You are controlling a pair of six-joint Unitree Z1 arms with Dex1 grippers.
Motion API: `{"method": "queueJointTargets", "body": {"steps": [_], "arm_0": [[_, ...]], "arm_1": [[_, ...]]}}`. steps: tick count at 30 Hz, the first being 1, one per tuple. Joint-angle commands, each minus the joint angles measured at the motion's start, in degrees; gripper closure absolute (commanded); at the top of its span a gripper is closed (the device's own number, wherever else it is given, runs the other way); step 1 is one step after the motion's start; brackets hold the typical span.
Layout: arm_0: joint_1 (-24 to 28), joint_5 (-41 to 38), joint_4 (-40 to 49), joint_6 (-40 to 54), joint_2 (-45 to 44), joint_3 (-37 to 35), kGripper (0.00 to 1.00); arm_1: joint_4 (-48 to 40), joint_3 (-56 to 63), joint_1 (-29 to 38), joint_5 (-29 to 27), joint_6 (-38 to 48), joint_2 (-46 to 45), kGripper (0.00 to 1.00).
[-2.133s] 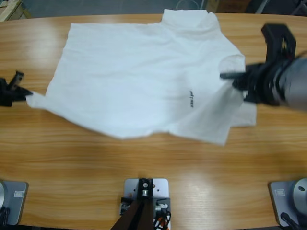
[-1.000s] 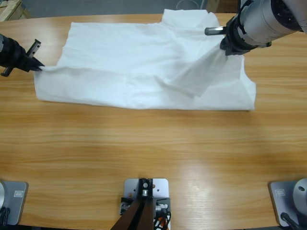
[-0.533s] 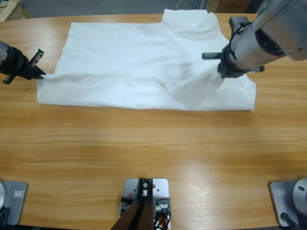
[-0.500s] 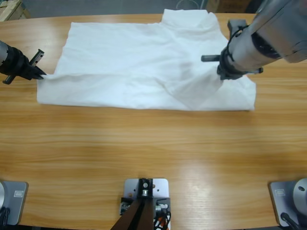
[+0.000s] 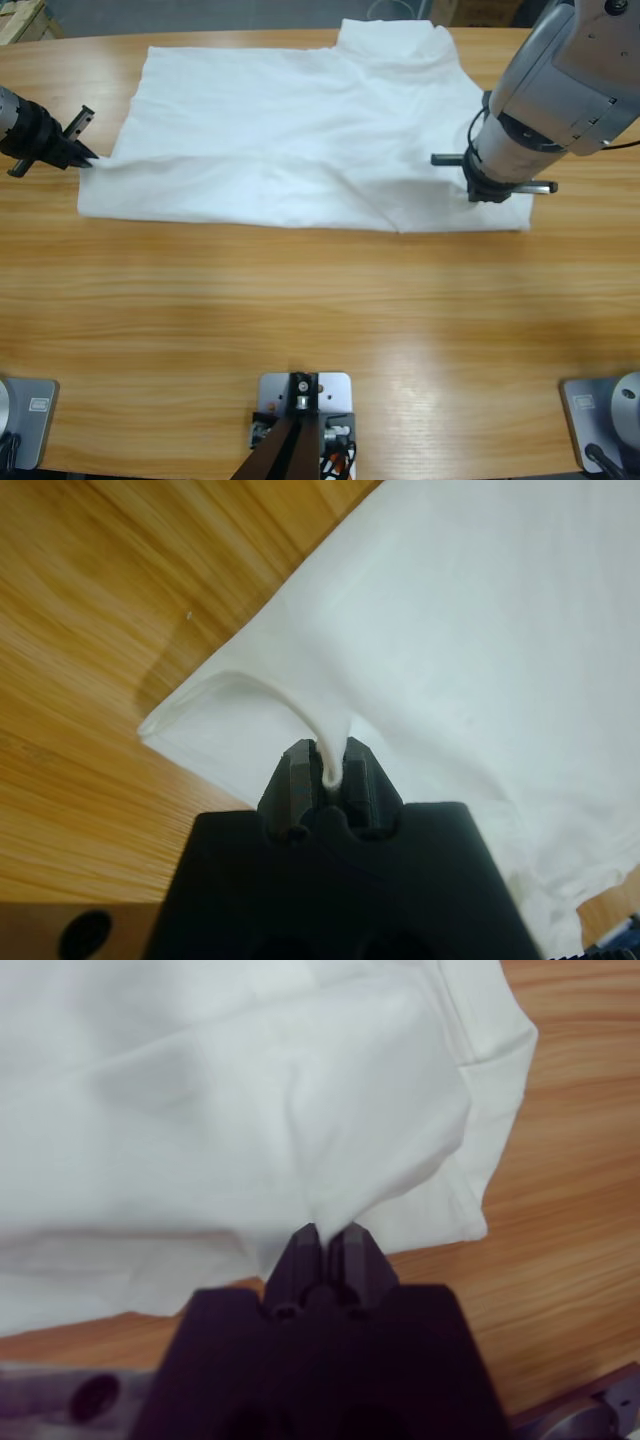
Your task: Fold clothes
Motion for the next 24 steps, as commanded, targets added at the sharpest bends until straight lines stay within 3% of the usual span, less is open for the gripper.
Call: {"method": "queueJointTargets", "body": {"steps": [1,3,6,9,10,11,12,13,14,15,17,20,22,23,24], "arm_0": [[0.2,-1.0,-0.2,1.2,1.7,2.1,1.0],[0.2,-1.2,-0.2,1.5,1.7,1.9,1.0],[0.2,-1.5,-0.2,1.9,1.6,1.9,1.0],[0.2,-1.7,-0.4,3.8,2.0,1.9,1.0],[0.1,-2.1,-0.9,5.0,2.3,1.7,0.888],[0.0,-2.3,-1.2,6.9,2.7,1.4,0.42],[-0.4,-2.4,-1.4,9.4,3.1,1.1,0.104],[-0.7,-2.4,-1.4,12.1,3.1,1.1,0.034],[-0.9,-2.4,-1.4,14.7,2.7,1.2,0.019],[-1.2,-2.4,-1.4,18.1,2.1,1.4,0.006],[-2.2,-2.3,-1.3,23.0,0.2,2.1,0.004],[-4.4,-1.5,-1.2,31.5,-2.5,3.5,0.005],[-4.9,-1.5,-1.1,34.4,-3.1,5.0,0.005],[-4.9,-1.5,-1.1,35.0,-3.6,5.8,0.007],[-5.0,-1.5,-1.1,35.1,-4.2,6.6,0.009]], "arm_1": [[3.1,0.8,0.6,-0.6,1.6,6.7,0.09],[6.1,0.4,0.6,-4.4,1.0,7.1,0.016],[10.2,-0.7,0.7,-9.9,-1.1,2.0,0.0],[9.1,-1.9,3.2,-9.1,-6.9,-5.4,0.0],[8.7,-2.5,5.1,-8.2,-7.5,-6.6,0.0],[7.7,-3.1,7.4,-7.2,-8.2,-7.3,0.002],[6.8,-3.9,9.8,-6.1,-9.1,-7.2,0.014],[5.1,-4.8,11.8,-4.4,-10.6,-6.3,0.08],[4.1,-6.0,13.5,-2.8,-12.0,-4.6,0.156],[4.5,-7.8,14.9,-2.5,-12.5,-2.4,0.162],[4.7,-9.9,15.9,-1.3,-12.6,1.1,0.035],[4.7,-12.5,15.9,-1.2,-13.9,3.9,0.059],[4.6,-14.6,15.9,-1.2,-15.6,6.5,0.22],[4.7,-15.3,15.9,-1.2,-15.8,8.0,0.369],[4.7,-15.7,15.9,-1.1,-15.8,9.3,0.444]]}}
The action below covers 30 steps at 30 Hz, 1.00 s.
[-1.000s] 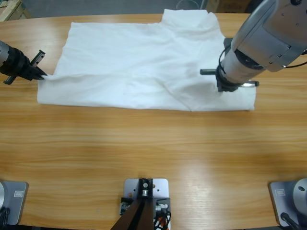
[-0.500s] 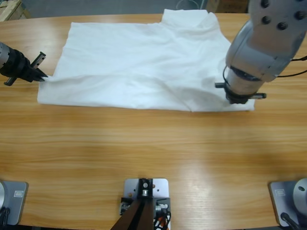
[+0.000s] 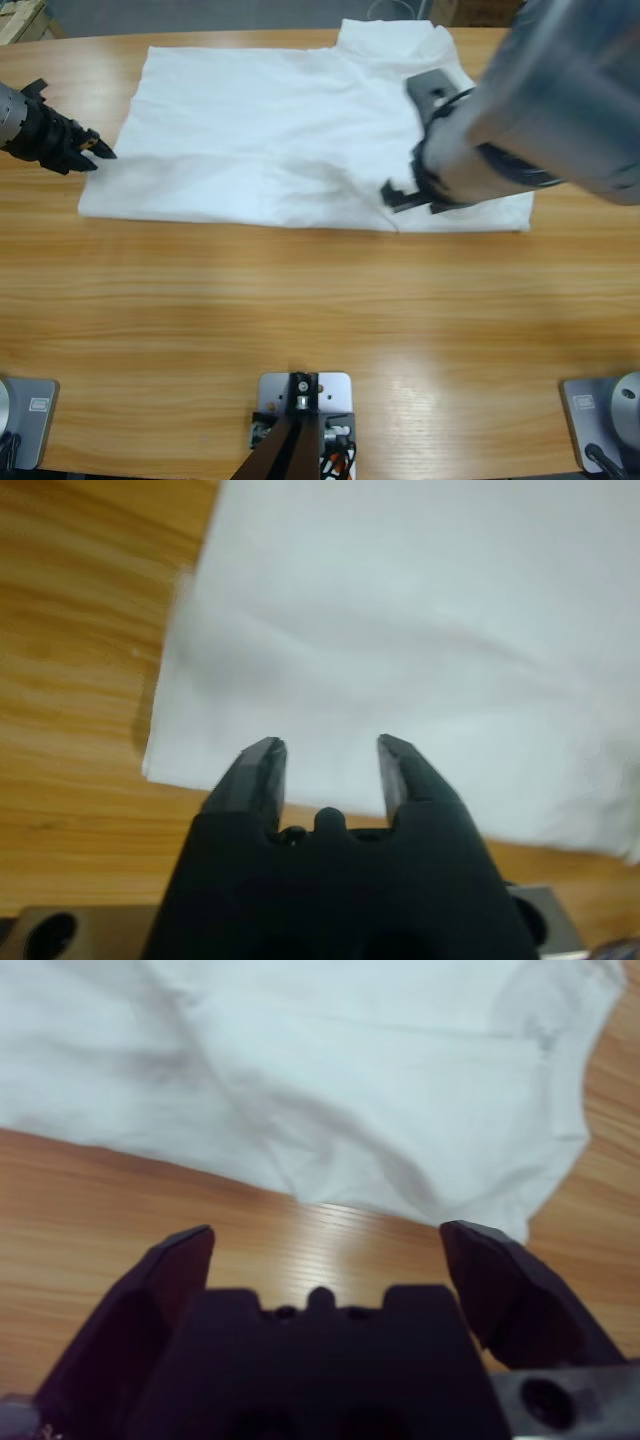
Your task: Fold clothes
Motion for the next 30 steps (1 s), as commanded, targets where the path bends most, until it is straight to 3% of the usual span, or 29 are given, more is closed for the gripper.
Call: {"method": "queueJointTargets", "body": {"steps": [1,3,9,15,22,24,26,28,30], "arm_0": [[-2.2,0.7,-0.3,8.7,-4.1,6.5,0.009],[-2.2,1.7,-0.3,8.7,-5.4,7.4,0.009],[-2.2,2.3,-0.3,8.7,-5.6,7.3,0.009],[-2.4,2.3,-0.3,8.8,-5.5,7.4,0.009],[-2.6,2.2,-0.3,8.7,-4.9,6.9,0.013],[-2.6,2.3,-0.3,8.8,-4.6,7.2,0.013],[-2.6,2.2,-0.3,8.8,-4.3,7.1,0.013],[-2.6,2.2,-0.3,8.8,-3.9,6.9,0.013],[-2.6,2.2,-0.4,8.8,-3.6,6.7,0.013]], "arm_1": [[-0.6,-4.9,0.7,0.9,-3.3,11.2,0.536],[-1.7,-4.8,0.7,0.8,-3.3,11.3,0.682],[-3.0,-3.7,0.1,1.4,-3.1,13.2,0.69],[-11.1,2.1,-2.8,4.8,-3.0,13.8,0.688],[-12.2,2.0,-4.5,4.7,-3.3,15.2,0.672],[-12.5,1.9,-4.5,4.7,-3.2,16.0,0.562],[-12.8,1.8,-4.5,4.7,-3.2,16.4,0.225],[-12.8,1.7,-4.5,4.7,-3.2,16.3,0.035],[-12.7,1.7,-4.5,4.6,-3.2,16.1,0.0]]}}
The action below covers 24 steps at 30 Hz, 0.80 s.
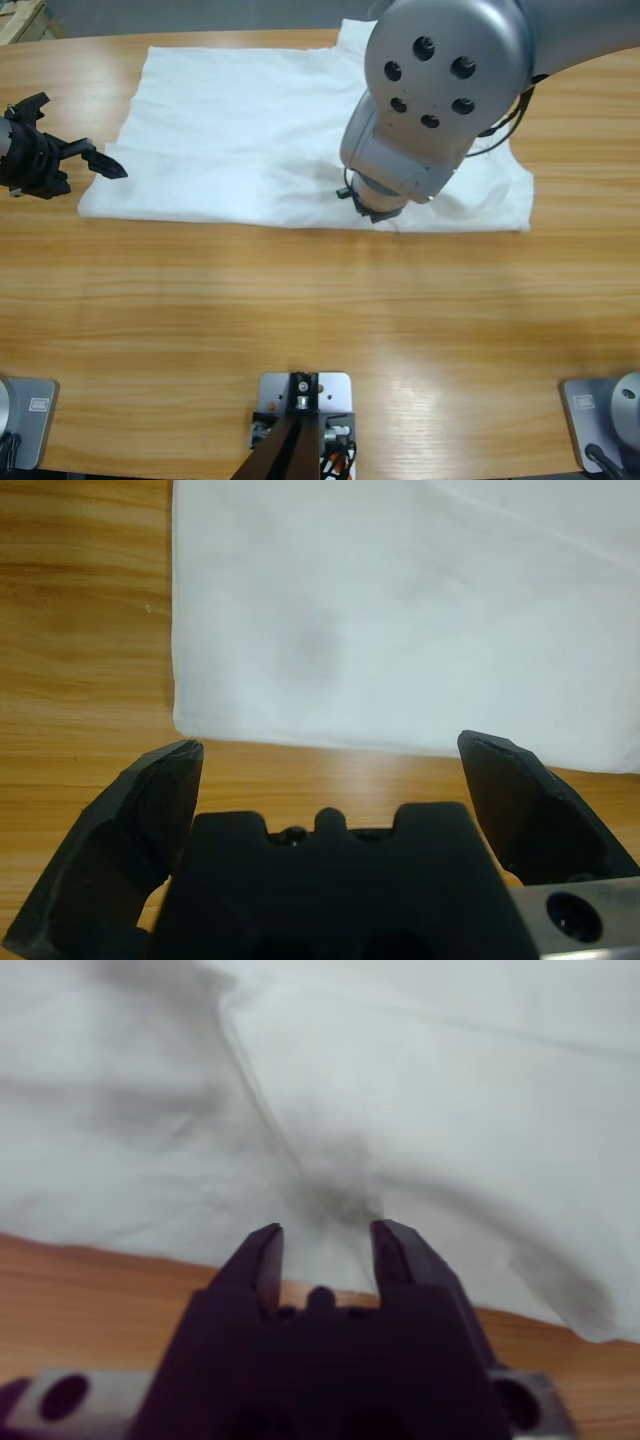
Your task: Fold clothes
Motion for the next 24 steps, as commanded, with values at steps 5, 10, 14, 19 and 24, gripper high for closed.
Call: {"method": "queueJointTargets", "body": {"steps": [5,10,14,19,24], "arm_0": [[-0.6,0.6,-0.3,0.6,1.7,1.4,0.013],[-0.7,0.6,-0.3,0.6,1.6,1.5,0.013],[-1.1,0.6,-0.3,0.6,1.6,1.6,0.013],[-1.3,0.6,-0.3,0.6,1.5,1.9,0.013],[-1.8,0.6,-0.3,0.5,1.7,2.0,0.013]], "arm_1": [[-0.6,0.9,-0.7,0.1,-0.7,3.9,0.007],[-0.3,1.0,-0.8,-0.1,-0.7,4.3,0.171],[-0.1,1.3,-1.1,-0.7,-0.7,4.9,0.243],[0.2,1.5,-1.2,-2.3,-0.8,4.6,0.479],[1.4,1.5,-1.2,-3.7,-0.8,4.1,0.529]]}}
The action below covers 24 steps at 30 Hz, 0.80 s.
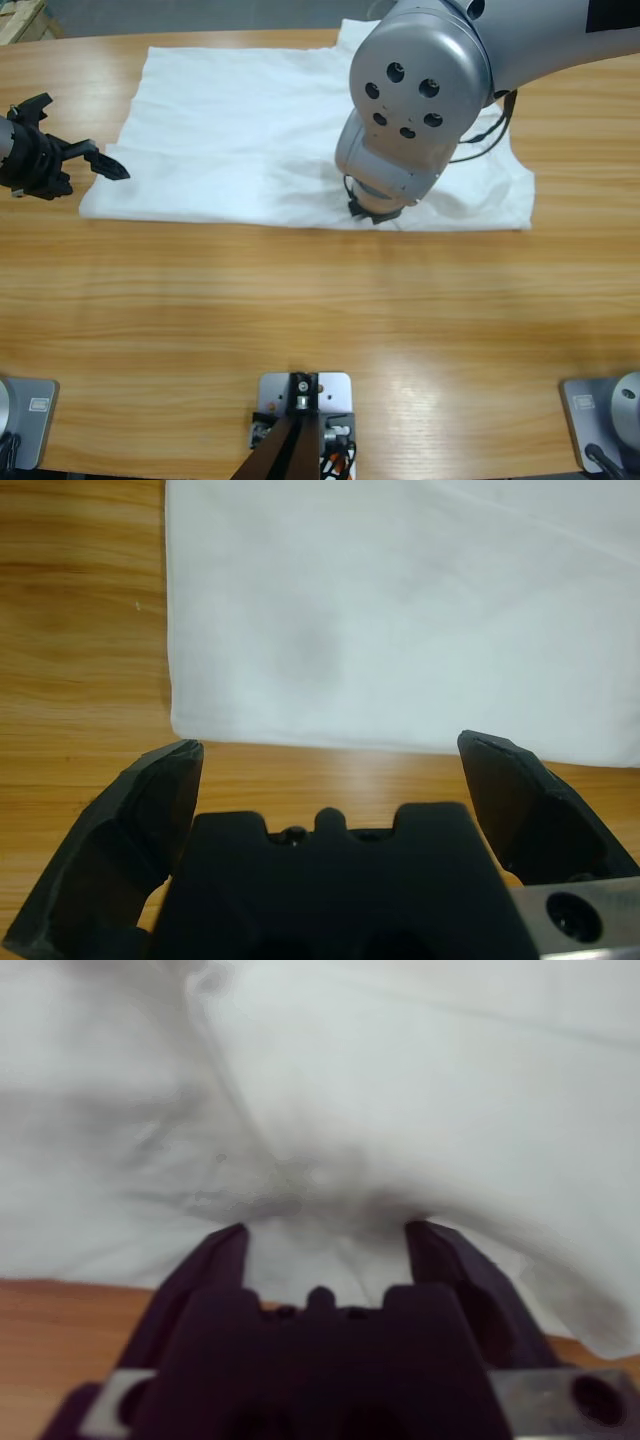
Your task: Fold clothes
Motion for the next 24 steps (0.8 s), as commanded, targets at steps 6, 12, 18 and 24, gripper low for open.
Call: {"method": "queueJointTargets", "body": {"steps": [6,12,18,24], "arm_0": [[-1.0,0.6,-0.3,0.5,2.0,2.6,0.012],[-1.0,0.6,-0.3,0.5,2.4,2.4,0.016],[-1.0,0.6,-0.3,0.4,2.5,2.5,0.027],[-1.0,0.0,-0.3,0.1,2.9,2.7,0.046]], "arm_1": [[1.8,1.7,-0.6,-2.8,-0.8,3.7,0.696],[2.3,1.8,-0.9,-3.9,-0.9,4.1,1.0],[3.1,1.8,-0.9,-5.7,-1.1,2.1,1.0],[6.1,-1.2,-0.9,-5.0,-3.6,-0.6,1.0]]}}
